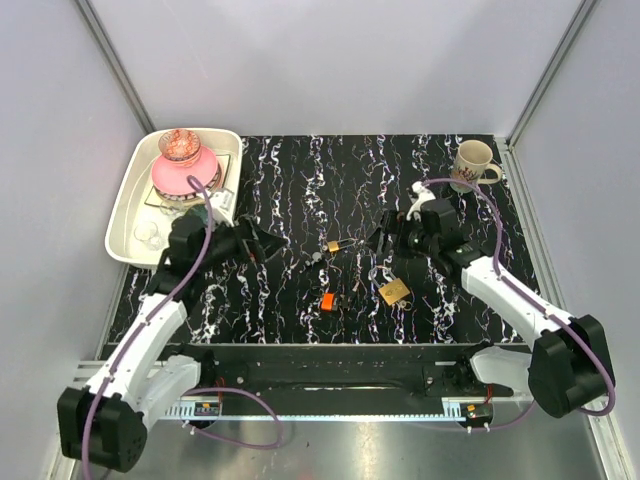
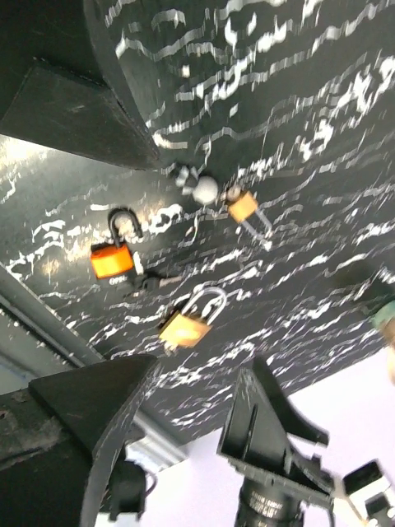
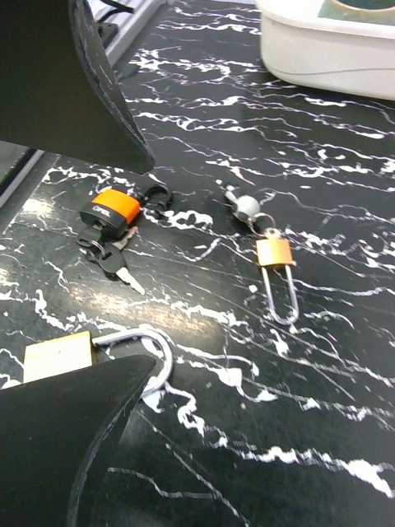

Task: Lock with the key
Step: Adjust the lock at the center of the board.

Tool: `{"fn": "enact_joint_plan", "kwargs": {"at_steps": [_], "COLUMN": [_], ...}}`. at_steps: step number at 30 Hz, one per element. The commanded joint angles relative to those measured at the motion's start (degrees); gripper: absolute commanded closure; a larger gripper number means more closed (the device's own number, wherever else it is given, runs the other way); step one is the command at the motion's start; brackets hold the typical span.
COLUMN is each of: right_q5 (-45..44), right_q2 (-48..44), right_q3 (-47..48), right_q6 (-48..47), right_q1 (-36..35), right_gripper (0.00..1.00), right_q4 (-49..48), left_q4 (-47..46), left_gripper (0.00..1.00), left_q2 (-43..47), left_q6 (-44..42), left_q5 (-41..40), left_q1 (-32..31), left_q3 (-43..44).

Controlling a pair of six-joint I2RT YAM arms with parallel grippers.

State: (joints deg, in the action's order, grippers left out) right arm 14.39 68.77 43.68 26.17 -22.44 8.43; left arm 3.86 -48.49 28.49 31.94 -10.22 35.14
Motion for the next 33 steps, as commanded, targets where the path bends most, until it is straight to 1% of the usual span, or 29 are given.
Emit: {"fn": "enact_joint_plan", "kwargs": {"at_steps": [1,3,4,9,16,18,20,21,22,24,32,33], "right_q5": [-0.33,-1.20,-1.47,-1.39,-1.82,-1.91,-1.30,-0.60,-0.07,0.55,0.90,0.81], "right_q2": [-1.79,-2.32,-2.85,-3.03,-2.24,-1.80,-1.01,-0.66,0.13,1.01,3.56,4.52], "right_q3": [-0.09,-0.70,-1.05,-4.13,-5.98,-6.06,-5.54,-5.36,-5.19,-4.83,-4.04,-3.96], "right_q6": [0.11,0.98,1.42,4.41,5.47,5.03,4.85,4.68,4.50,4.50,4.50,4.50], "right_q1": [-4.71,-6.47,-7.35,-11.13,-13.25,-13.33,-13.51,-13.69,-13.95,-14.30,-14.57,-14.57], "right_gripper": [0.00,0.00,0.00,0.00,0.00,0.00,0.00,0.00,0.00,0.00,0.00,0.00], "right_q4": [2.46,3.35,3.96,4.41,6.07,6.34,6.34,6.25,5.99,5.38,4.23,4.23], "left_q4": [-6.14,-6.40,-6.58,-7.19,-13.78,-15.97,-18.52,-22.71,-24.93,-30.19,-33.82,-35.66], "left_gripper": [0.01,0.01,0.02,0.02,0.02,0.02,0.03,0.04,0.04,0.04,0.06,0.07], "left_q2": [-3.71,-5.47,-7.30,-10.13,-11.36,-12.93,-14.17,-15.74,-16.54,-19.34,-25.86,-26.30], "left_q6": [2.35,3.41,4.02,7.01,13.86,15.01,18.08,19.31,21.76,23.62,25.21,26.17], "left_q5": [-0.12,-1.27,-1.36,-2.32,-4.34,-4.87,-4.88,-4.61,-4.00,-3.56,-4.08,-4.08], "left_q1": [-6.72,-8.93,-11.03,-15.44,-20.18,-20.98,-21.42,-21.51,-21.68,-21.69,-22.92,-23.26], "left_q3": [0.72,0.20,-0.24,-2.52,-11.65,-13.85,-15.61,-17.71,-18.78,-20.71,-20.46,-20.98]}}
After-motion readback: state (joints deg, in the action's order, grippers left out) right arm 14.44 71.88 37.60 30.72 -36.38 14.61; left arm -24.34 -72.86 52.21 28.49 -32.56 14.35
